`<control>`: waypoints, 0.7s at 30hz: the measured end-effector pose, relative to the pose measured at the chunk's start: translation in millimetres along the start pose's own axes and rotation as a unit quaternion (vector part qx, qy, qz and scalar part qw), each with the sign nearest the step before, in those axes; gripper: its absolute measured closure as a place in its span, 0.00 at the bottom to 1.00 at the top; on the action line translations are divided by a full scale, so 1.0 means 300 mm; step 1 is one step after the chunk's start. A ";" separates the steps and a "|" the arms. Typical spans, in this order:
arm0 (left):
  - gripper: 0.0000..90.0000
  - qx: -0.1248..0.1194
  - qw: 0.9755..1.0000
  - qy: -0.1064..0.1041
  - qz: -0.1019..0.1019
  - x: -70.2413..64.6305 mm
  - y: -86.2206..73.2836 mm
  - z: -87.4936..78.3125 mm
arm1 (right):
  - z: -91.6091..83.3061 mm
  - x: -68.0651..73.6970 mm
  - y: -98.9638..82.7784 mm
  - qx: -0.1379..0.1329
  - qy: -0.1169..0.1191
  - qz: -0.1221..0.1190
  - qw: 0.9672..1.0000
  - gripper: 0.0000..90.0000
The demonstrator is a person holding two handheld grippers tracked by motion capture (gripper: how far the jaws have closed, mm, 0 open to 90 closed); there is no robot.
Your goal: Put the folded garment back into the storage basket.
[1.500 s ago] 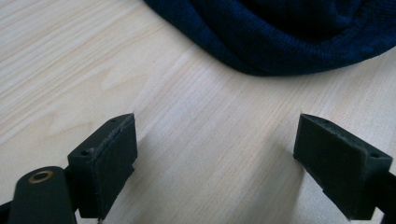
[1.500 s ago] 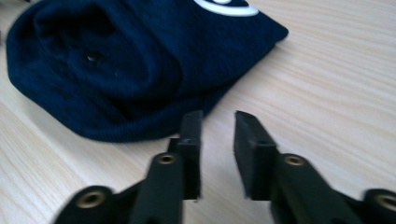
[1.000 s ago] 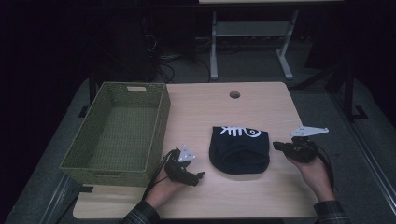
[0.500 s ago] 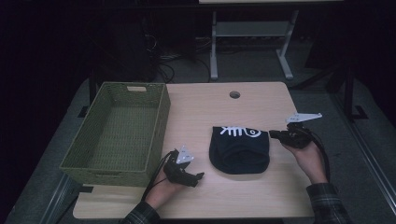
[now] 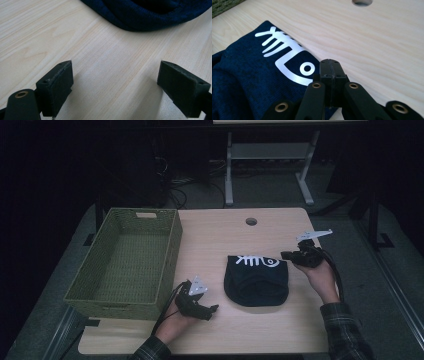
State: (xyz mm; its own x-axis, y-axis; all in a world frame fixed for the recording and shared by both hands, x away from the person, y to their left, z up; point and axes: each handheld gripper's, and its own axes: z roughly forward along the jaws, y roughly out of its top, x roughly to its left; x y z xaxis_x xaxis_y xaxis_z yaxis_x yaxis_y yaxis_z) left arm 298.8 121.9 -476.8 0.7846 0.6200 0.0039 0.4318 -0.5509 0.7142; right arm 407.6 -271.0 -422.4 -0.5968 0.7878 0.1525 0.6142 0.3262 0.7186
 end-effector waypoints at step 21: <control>0.14 0.000 1.000 0.000 0.000 0.000 0.000 0.000 | 0.117 -0.088 -0.024 0.025 -0.017 0.021 0.999 1.00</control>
State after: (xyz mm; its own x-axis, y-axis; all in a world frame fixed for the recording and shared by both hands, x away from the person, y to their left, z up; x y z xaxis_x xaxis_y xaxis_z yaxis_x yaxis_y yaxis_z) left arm 298.8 121.9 -476.8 0.7847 0.6199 0.0043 0.4314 -0.5511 0.7143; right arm 437.0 -275.8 -455.4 -0.5528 0.8183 0.1573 0.6635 0.3180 0.6773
